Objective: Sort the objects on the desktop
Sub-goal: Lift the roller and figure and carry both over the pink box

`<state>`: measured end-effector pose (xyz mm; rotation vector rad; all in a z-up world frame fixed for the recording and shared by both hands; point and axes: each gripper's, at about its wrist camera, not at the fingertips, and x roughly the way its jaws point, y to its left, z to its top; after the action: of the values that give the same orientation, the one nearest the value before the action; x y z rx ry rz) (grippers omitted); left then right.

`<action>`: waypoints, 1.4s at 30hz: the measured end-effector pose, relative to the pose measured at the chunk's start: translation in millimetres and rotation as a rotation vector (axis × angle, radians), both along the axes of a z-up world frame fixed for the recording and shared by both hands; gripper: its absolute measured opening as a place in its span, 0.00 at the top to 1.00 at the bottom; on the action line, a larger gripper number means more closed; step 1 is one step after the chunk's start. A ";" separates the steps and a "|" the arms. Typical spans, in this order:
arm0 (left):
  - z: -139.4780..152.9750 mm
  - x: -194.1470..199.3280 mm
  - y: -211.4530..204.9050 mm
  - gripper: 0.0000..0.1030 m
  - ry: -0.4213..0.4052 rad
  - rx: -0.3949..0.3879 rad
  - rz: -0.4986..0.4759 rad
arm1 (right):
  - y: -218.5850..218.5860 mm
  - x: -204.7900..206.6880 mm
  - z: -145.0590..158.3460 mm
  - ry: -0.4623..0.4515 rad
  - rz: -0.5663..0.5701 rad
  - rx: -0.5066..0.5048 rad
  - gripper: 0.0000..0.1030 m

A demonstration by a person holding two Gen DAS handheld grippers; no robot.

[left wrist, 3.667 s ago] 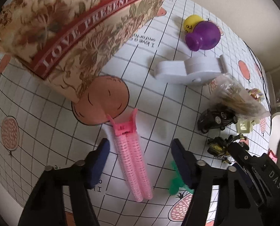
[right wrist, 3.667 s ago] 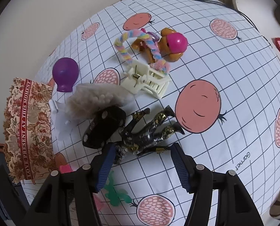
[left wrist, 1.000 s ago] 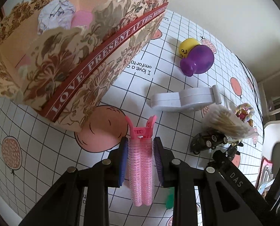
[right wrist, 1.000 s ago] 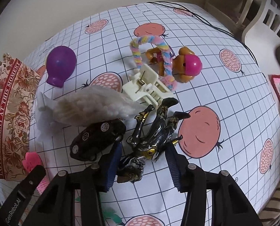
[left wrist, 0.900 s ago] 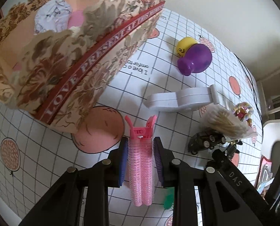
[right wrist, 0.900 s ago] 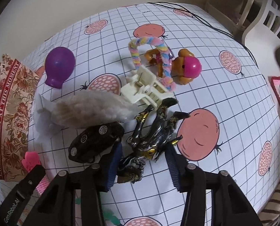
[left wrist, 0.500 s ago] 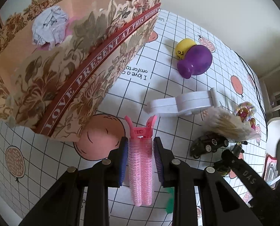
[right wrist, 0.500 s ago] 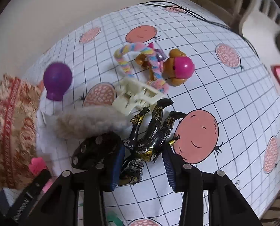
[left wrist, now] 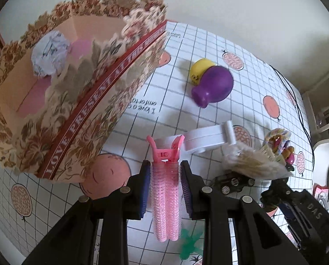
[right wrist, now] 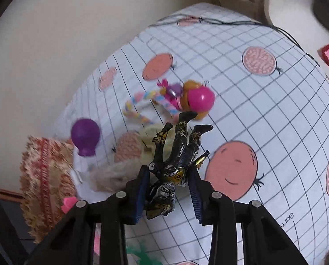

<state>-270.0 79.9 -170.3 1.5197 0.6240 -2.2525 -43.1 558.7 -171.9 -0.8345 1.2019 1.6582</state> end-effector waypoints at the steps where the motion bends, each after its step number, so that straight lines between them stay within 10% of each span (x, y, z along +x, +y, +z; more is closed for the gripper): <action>1: 1.4 -2.2 1.4 0.73 0.004 -0.001 -0.002 | -1.4 3.7 5.4 0.021 -0.007 0.008 0.63; 19: 41.6 -39.2 26.7 0.73 0.154 0.003 -0.041 | -14.5 -5.8 84.6 0.330 0.116 0.416 0.63; 42: 67.7 -7.7 -35.9 0.73 0.331 0.091 0.054 | -34.3 -17.5 94.7 0.458 0.108 0.439 0.63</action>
<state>-277.6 44.0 -102.5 1.1580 0.8587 -2.4850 -60.6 524.3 -77.2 -0.2546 1.0329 2.1729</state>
